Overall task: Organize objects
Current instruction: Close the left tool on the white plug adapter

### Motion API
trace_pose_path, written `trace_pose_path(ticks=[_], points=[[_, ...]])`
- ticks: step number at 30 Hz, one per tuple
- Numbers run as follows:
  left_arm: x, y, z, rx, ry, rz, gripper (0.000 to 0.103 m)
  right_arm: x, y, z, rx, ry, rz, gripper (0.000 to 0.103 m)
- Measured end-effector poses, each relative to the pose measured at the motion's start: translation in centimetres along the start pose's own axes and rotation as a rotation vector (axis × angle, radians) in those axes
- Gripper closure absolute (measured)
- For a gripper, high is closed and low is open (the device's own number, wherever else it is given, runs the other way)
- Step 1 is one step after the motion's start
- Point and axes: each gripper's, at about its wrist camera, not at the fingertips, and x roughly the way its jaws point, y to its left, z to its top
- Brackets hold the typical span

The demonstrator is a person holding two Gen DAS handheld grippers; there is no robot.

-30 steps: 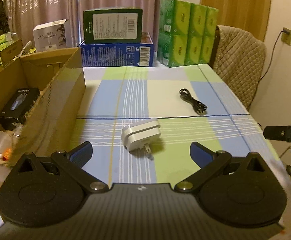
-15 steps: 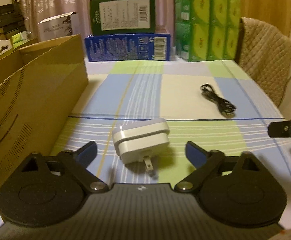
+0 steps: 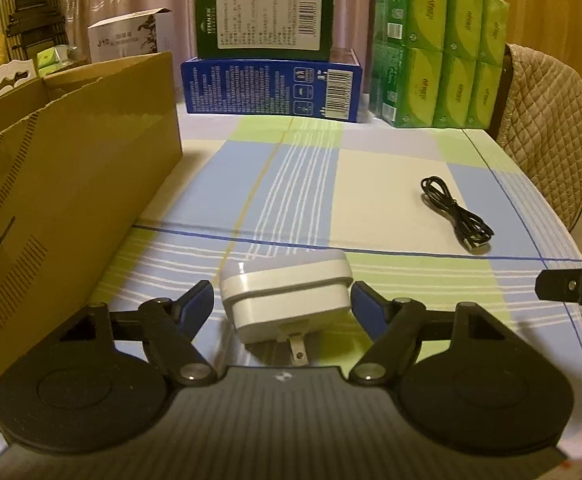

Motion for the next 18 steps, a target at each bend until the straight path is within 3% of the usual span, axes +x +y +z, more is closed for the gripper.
trace_pose_path(ticks=[2, 10, 18], points=[[0.1, 0.2, 0.0, -0.003, 0.01, -0.01, 0.041, 0.1, 0.1, 0.0, -0.001, 0.0, 0.001, 0.02], [-0.2, 0.7, 0.5, 0.005, 0.018, -0.048, 0.041, 0.0, 0.8, 0.6, -0.022, -0.023, 0.014, 0.02], [0.8, 1.2, 4.1, 0.016, -0.004, -0.106, 0.041, 1.5, 1.5, 2.0, -0.08, -0.054, 0.035, 0.021]])
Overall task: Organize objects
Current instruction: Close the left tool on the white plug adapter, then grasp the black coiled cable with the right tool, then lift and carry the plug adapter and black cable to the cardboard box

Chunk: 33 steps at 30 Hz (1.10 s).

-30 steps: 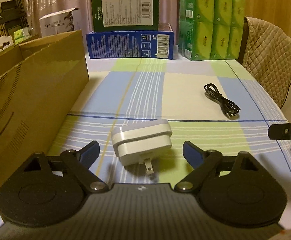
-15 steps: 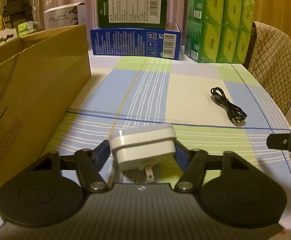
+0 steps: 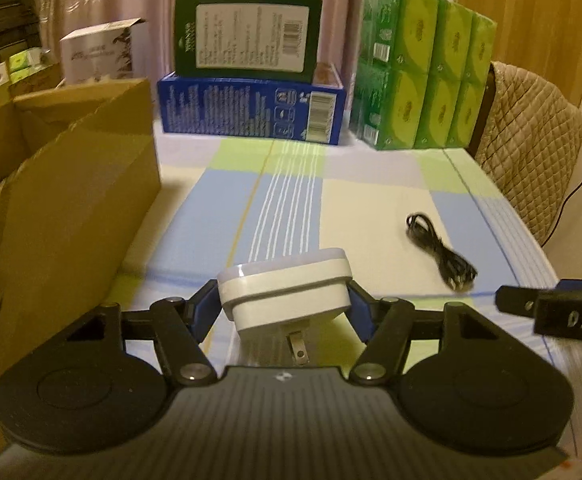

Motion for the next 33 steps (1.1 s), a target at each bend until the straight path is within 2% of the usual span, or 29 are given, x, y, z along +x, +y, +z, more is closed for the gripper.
trace_pose_path(ticks=[5, 13, 17, 22, 29, 31, 33], points=[[1.5, -0.1, 1.6, 0.044, 0.014, -0.054, 0.041, 1.7, 0.5, 1.2, -0.036, -0.031, 0.018, 0.022], [3.0, 0.5, 2.5, 0.016, 0.046, -0.091, 0.041, 5.7, 1.7, 2.5, -0.125, -0.037, 0.053, 0.041], [3.2, 1.1, 2.8, 0.003, 0.055, -0.1, 0.041, 7.3, 2.2, 2.8, -0.164, -0.038, 0.047, 0.058], [3.8, 1.1, 2.6, 0.023, 0.072, -0.103, 0.041, 8.8, 2.9, 2.8, -0.198, -0.028, 0.056, 0.064], [4.2, 1.6, 2.4, 0.031, 0.089, -0.1, 0.041, 9.8, 3.5, 3.0, -0.227, -0.017, 0.05, 0.077], [4.2, 1.6, 2.3, 0.035, 0.092, -0.095, 0.041, 9.8, 3.5, 2.8, -0.242, -0.015, 0.043, 0.084], [4.3, 1.6, 2.2, 0.034, 0.101, -0.099, 0.041, 9.6, 3.4, 2.7, -0.244, -0.011, 0.049, 0.086]])
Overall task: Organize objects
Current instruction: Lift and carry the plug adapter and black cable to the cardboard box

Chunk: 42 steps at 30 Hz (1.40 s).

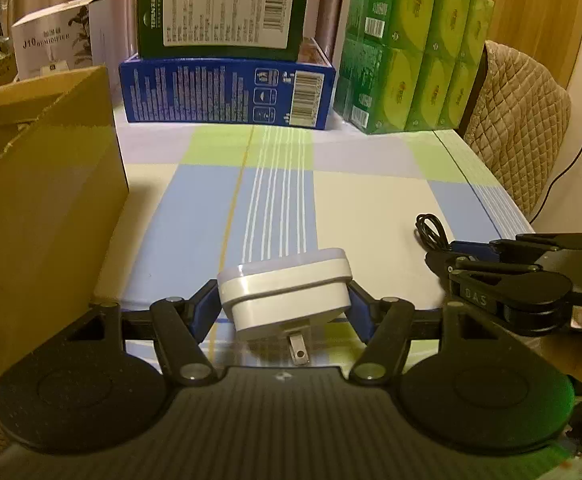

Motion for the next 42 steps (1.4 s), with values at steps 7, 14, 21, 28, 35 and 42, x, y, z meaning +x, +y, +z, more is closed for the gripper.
trace_pose_path(ticks=[7, 14, 21, 28, 35, 42], points=[[-0.2, -0.9, -0.2, 0.036, 0.007, -0.028, 0.041, -1.6, -0.2, -0.7, 0.06, 0.046, 0.016, 0.087], [-1.3, -1.7, -0.8, 0.068, 0.003, -0.055, 0.041, -5.3, -0.5, -1.2, 0.2, 0.078, 0.055, 0.093], [-3.8, -2.6, -2.6, 0.081, 0.013, -0.084, 0.041, -9.7, 0.6, -2.2, 0.237, 0.092, 0.047, 0.093], [-6.2, -4.6, -4.1, 0.129, 0.035, -0.134, 0.041, -14.3, 1.8, -3.8, 0.297, 0.091, 0.009, 0.093], [-10.6, -3.8, -5.2, 0.121, 0.047, -0.136, 0.041, -18.8, 3.3, -5.4, 0.349, 0.074, -0.006, 0.093], [-16.5, -2.2, -4.7, 0.11, 0.027, -0.134, 0.041, -24.1, 5.2, -6.0, 0.395, 0.043, -0.014, 0.093]])
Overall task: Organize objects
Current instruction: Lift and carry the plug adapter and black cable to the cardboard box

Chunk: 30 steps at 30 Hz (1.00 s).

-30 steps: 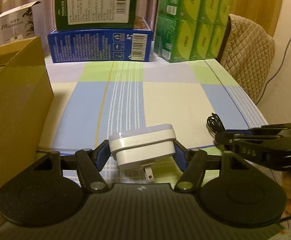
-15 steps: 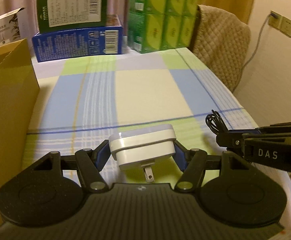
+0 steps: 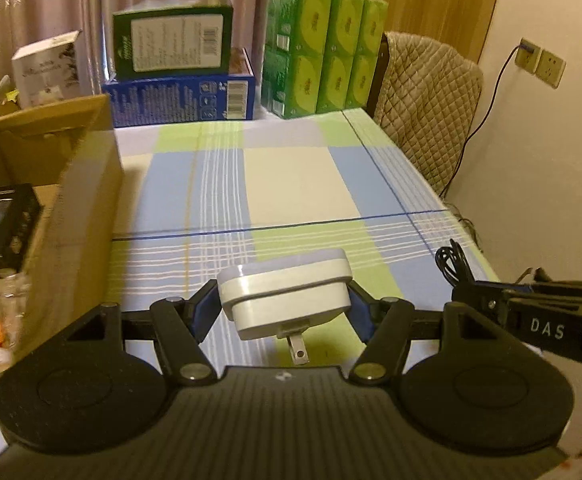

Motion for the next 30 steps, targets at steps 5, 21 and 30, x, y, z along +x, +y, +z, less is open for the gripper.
trace_pose_path(ticks=[5, 21, 30], points=[[-4.2, -0.5, -0.4, 0.028, -0.009, 0.006, 0.041, -3.3, 2.2, -0.6, -0.03, -0.023, 0.01, 0.093], [-12.3, -0.2, -1.7, 0.021, -0.052, -0.002, 0.041, -9.9, 5.8, -1.8, -0.063, -0.084, 0.039, 0.093], [-14.1, 0.3, -2.0, 0.035, -0.062, 0.0, 0.041, -10.9, 6.9, -2.3, -0.08, -0.083, 0.061, 0.093]])
